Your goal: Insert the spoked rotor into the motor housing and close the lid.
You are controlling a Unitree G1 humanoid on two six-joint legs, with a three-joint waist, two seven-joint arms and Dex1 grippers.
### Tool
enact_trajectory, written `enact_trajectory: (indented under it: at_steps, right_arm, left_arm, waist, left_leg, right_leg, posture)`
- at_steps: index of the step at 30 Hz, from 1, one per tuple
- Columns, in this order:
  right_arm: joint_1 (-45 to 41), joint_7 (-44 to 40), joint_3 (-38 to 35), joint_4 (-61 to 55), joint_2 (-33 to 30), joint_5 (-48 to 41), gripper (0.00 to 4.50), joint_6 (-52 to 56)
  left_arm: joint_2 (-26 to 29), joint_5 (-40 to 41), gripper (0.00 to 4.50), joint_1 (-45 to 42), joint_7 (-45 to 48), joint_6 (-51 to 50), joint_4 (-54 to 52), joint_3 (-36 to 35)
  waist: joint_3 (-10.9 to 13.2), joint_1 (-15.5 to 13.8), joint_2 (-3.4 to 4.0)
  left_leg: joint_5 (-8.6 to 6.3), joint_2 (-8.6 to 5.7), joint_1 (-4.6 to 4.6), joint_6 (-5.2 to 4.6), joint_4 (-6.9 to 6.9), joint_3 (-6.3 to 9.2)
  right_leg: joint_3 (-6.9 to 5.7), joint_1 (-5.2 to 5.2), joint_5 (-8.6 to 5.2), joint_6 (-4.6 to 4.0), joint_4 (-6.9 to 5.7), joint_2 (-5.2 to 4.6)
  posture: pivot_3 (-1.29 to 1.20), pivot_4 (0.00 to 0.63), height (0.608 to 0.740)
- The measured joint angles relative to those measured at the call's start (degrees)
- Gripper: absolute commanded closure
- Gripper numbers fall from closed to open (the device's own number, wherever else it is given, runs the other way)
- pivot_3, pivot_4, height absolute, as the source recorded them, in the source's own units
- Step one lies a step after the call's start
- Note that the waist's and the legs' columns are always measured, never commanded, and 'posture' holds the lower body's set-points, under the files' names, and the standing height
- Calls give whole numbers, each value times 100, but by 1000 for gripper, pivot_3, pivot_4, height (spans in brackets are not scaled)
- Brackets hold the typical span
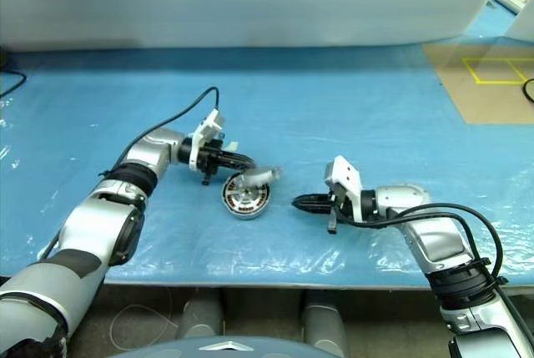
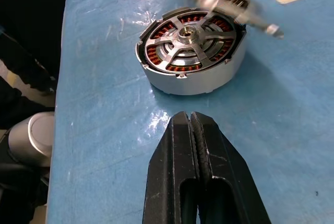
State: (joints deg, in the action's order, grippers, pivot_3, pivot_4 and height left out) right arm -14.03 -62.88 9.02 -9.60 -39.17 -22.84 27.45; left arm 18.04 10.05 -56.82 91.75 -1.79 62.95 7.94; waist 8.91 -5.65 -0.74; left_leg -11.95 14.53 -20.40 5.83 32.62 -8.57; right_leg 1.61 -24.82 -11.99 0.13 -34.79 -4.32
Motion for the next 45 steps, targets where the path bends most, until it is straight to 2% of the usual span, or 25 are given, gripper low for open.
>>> enact_trajectory:
  at_steps: [6, 12, 19, 22, 28, 34, 35, 37, 45]
  right_arm:
    - [-80, 54, 0, 121, 79, 46, 4500, -148]
    - [-81, 135, 1, 176, 133, 112, 4500, -230]
    - [-90, 179, 3, 210, 180, 151, 4500, -280]
    - [-103, 187, 3, 211, 219, 161, 4500, -312]
    - [-213, 259, 6, 216, 315, 214, 4500, -358]
    - [-439, 467, -137, 225, 719, 18, 4500, -218]
    - [-475, 478, -138, 227, 752, 13, 4080, -206]
    - [-566, 508, -138, 230, 846, 13, 3622, -193]
    - [-756, 522, 7, 287, 1171, 31, 873, -192]
  left_arm:
    - [1, 365, 4486, 52, 3, 5, -361, 94]
    - [37, 767, 4486, 461, 14, -63, -1125, 447]
    - [566, 1212, 4486, 1033, 36, -453, -2201, 1173]
    - [655, 1181, 4486, 1264, 44, -453, -2302, 1317]
    - [710, 885, 4486, 1458, 55, 148, -2509, 1357]
    - [495, 903, 4486, 1866, -135, 29, -2682, 942]
    - [471, 902, 4500, 1890, -173, 17, -2716, 898]
    - [449, 930, 4500, 1964, -309, -5, -2891, 695]
    - [451, 1183, 4500, 2603, -1122, -233, -4109, -75]
  waist:
    - [0, -1, 0]
    - [0, 1, 0]
    - [0, 14, 1]
    - [0, 12, 1]
    - [-5, 13, 9]
    - [-6, 22, 14]
    - [-6, 22, 14]
    - [-6, 17, 14]
    - [-6, 78, 15]
  left_leg:
    - [0, 0, 0, 0, 3, 0]
    - [0, 2, -1, 0, 1, 0]
    - [0, 4, 9, 0, -1, -4]
    - [0, 4, 21, 0, 1, -4]
    - [-1, 4, 48, 0, -6, -8]
    - [0, 6, 46, -1, -1, -12]
    - [0, 6, 46, -1, 0, -12]
    - [0, 7, 41, -1, 0, -11]
    - [0, 8, 30, 0, -16, -13]
  right_leg:
    - [1, 0, 0, 0, -2, 0]
    - [-1, 0, 0, 0, -1, 1]
    - [1, 0, -1, -1, -3, 2]
    - [1, 0, -1, -1, -2, 1]
    - [3, 37, -3, -3, 2, -1]
    - [4, 36, -3, -3, 3, -1]
    - [3, 36, -3, -3, 3, -1]
    - [1, 30, -3, -3, 3, -1]
    - [0, 7, -2, -2, 3, 3]
  posture:
    - [0, 150, 740]
    - [0, 150, 740]
    - [0, 150, 740]
    - [0, 150, 740]
    - [0, 150, 740]
    - [0, 150, 740]
    - [0, 150, 740]
    - [0, 150, 740]
    - [0, 150, 740]
